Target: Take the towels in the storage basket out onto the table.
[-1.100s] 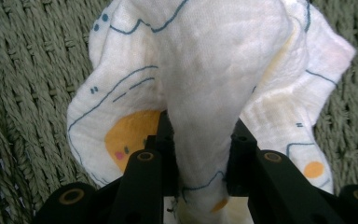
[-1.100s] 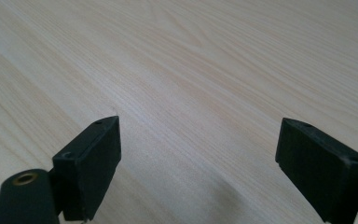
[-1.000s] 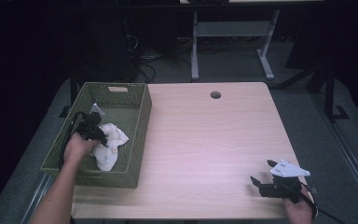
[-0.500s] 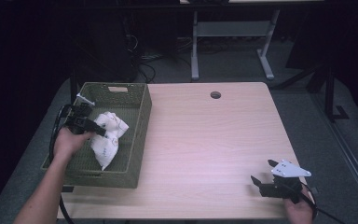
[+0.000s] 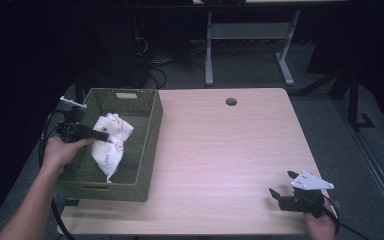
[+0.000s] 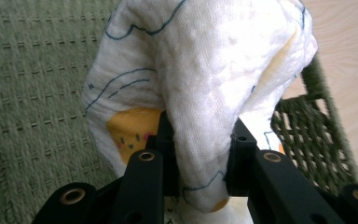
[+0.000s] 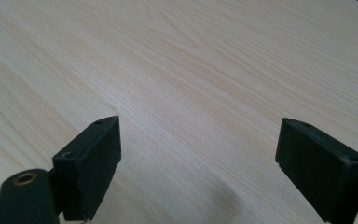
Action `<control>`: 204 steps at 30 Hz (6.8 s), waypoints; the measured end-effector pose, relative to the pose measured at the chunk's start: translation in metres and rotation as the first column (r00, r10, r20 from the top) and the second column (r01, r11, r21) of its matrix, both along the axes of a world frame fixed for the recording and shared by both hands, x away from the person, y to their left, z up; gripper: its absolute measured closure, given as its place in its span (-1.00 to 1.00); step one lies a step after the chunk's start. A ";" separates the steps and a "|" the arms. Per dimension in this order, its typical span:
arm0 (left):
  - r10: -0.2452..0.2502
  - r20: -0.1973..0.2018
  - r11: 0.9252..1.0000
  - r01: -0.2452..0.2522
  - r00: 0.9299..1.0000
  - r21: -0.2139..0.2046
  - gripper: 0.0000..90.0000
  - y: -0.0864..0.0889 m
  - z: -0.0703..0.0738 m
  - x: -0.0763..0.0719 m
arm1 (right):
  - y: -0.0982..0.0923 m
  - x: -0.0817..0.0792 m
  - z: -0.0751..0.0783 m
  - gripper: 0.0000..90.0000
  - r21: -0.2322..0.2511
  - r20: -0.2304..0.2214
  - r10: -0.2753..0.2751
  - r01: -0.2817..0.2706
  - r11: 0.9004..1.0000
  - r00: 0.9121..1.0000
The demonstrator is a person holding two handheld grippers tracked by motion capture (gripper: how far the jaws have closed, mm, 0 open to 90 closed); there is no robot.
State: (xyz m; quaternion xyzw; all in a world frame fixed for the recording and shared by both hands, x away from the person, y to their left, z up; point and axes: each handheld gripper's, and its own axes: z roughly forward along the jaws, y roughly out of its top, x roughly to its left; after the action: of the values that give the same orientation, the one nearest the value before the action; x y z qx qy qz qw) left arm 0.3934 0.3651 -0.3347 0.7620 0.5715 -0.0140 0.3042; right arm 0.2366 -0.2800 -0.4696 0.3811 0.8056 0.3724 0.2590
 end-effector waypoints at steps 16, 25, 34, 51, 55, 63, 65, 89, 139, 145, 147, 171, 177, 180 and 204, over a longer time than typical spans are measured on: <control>-0.008 0.064 0.985 0.019 0.998 -0.170 0.60 0.010 0.024 -0.015 | -0.001 0.000 0.000 -0.70 -0.002 -0.002 0.000 0.000 1.000 1.000; -0.018 0.103 0.970 0.042 0.995 -0.239 0.60 0.006 0.041 -0.017 | -0.002 0.000 0.001 -0.70 -0.004 0.004 -0.003 0.003 1.000 1.000; -0.047 0.122 0.968 0.075 0.991 -0.238 0.59 -0.011 0.054 -0.018 | -0.002 -0.001 0.001 -0.70 -0.002 0.003 -0.004 0.004 1.000 1.000; -0.140 0.154 0.959 0.173 0.978 -0.226 0.59 -0.056 0.073 -0.017 | -0.003 -0.001 0.002 -0.70 0.001 0.007 -0.004 0.004 1.000 1.000; -0.161 0.154 0.956 0.193 0.975 -0.221 0.59 -0.067 0.074 -0.016 | -0.003 -0.001 0.002 -0.70 0.002 0.010 -0.004 0.004 1.000 1.000; -0.192 0.156 0.950 0.223 0.969 -0.218 0.59 -0.084 0.076 -0.015 | -0.003 -0.001 0.003 -0.70 0.004 0.012 -0.002 0.002 1.000 1.000; -0.203 0.156 0.948 0.234 0.967 -0.217 0.59 -0.088 0.076 -0.015 | -0.003 -0.001 0.003 -0.70 0.003 0.013 -0.001 0.001 1.000 1.000; -0.306 0.132 0.925 0.327 0.943 -0.192 0.58 -0.154 0.065 -0.004 | -0.004 -0.002 0.004 -0.70 0.011 0.021 -0.001 0.001 1.000 1.000; -0.440 0.003 0.894 0.439 0.898 -0.087 0.58 -0.275 -0.017 0.012 | -0.006 -0.002 0.007 -0.70 0.020 0.038 0.009 -0.010 1.000 0.999; -0.427 -0.005 0.901 0.425 0.904 -0.090 0.58 -0.284 -0.028 0.017 | -0.005 -0.002 0.007 -0.70 0.024 0.037 0.008 -0.009 1.000 0.999; -0.418 -0.017 0.905 0.415 0.908 -0.093 0.58 -0.286 -0.034 0.019 | -0.006 -0.002 0.007 -0.70 0.020 0.039 0.010 -0.011 1.000 0.999; -0.395 -0.088 0.919 0.394 0.915 -0.024 0.44 -0.309 -0.081 0.027 | -0.005 -0.001 0.006 -0.70 0.031 0.033 0.009 -0.010 0.999 0.999; -0.388 -0.089 0.922 0.386 0.917 -0.045 0.41 -0.312 -0.086 0.027 | -0.005 -0.002 0.007 -0.70 0.027 0.041 0.017 -0.018 0.999 0.999; -0.385 -0.078 0.923 0.383 0.920 -0.040 0.42 -0.313 -0.086 0.026 | -0.006 -0.002 0.006 -0.70 0.034 0.042 0.014 -0.016 0.999 0.999; -0.411 0.019 0.903 0.410 0.911 -0.125 -0.04 -0.308 -0.071 0.013 | -0.001 -0.001 0.005 -0.70 0.011 0.039 0.024 -0.025 1.000 0.999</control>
State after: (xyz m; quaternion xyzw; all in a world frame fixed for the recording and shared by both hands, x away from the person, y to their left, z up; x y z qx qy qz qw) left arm 0.4059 0.0568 -0.4056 0.8442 0.3975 -0.1169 0.3399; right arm 0.2354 -0.2809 -0.4643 0.3653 0.8030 0.3874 0.2677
